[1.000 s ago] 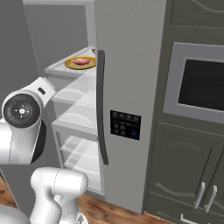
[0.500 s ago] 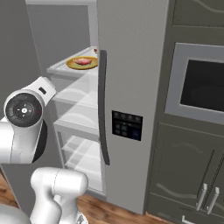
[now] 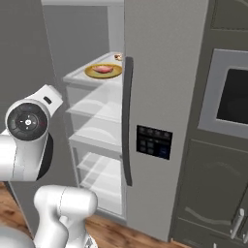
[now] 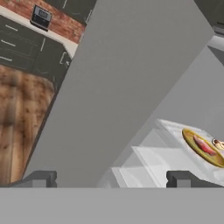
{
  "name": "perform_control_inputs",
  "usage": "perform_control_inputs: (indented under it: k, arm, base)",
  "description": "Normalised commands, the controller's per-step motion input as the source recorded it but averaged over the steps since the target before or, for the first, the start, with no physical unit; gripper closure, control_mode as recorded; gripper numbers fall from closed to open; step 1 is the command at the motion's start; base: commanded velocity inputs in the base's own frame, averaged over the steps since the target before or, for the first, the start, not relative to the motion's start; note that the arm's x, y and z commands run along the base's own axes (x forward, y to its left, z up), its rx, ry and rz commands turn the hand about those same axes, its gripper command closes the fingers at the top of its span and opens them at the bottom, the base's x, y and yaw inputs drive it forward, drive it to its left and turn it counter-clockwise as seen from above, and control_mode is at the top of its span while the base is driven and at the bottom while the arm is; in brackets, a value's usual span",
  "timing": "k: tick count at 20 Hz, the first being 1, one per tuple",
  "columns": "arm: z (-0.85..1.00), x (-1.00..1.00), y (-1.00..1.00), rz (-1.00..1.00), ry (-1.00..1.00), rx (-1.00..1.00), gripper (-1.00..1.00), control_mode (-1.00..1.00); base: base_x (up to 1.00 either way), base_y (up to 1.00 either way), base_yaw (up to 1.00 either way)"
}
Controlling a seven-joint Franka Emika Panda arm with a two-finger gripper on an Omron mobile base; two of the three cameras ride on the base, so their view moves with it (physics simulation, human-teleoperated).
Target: Retrieve the steak from the fridge and place it on the saucepan with marinade on the stove.
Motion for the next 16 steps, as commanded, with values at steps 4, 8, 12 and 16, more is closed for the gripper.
perform_control_inputs:
  k: [4,8,12,16]
  arm:
    - [0.0,0.0,0.0,0.0,0.0,0.0,-1.0,1.0]
    - [0.0,0.0,0.0,0.0,0.0,0.0,-1.0,1.0]
    - [0.0,0.0,0.0,0.0,0.0,0.0,-1.0,1.0]
    - [0.0,0.0,0.0,0.0,0.0,0.0,-1.0,1.0]
  base:
    - [0.22,0.49,0.0]
    - [0.31,0.26,0.0]
    - [0.44,-0.01,0.0]
    - [0.53,-0.03,0.0]
